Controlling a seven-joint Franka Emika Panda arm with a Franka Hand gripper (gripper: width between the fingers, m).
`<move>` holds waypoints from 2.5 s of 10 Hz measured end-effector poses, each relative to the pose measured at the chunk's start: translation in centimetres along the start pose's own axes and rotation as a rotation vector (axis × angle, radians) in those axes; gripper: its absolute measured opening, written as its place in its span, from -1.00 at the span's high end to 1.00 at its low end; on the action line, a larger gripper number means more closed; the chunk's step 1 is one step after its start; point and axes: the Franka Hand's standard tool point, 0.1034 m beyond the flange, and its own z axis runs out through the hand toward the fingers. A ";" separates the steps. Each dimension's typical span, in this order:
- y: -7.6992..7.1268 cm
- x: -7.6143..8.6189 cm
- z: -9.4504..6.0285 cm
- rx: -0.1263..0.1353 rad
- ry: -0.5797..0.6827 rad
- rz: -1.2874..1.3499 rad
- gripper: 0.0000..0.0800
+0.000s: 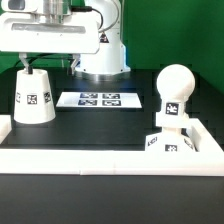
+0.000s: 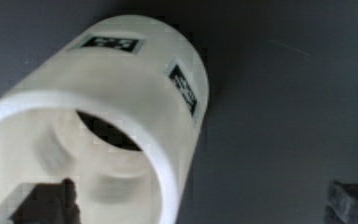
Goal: Assemble lamp
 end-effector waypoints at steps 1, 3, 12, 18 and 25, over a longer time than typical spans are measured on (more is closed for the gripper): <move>0.0 -0.3 0.4 0.002 -0.008 0.002 -0.75; 0.1 -0.6 1.4 -0.010 -0.006 0.004 -0.75; 0.1 -0.7 1.8 -0.009 -0.014 -0.003 0.89; -2.4 2.1 -0.1 0.000 0.010 -0.008 0.89; -6.5 7.7 -4.7 0.048 0.006 0.047 0.89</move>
Offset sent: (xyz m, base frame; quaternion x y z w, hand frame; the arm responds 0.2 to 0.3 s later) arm -0.0003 0.0017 -0.0112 -0.0022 0.0119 0.0032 0.9999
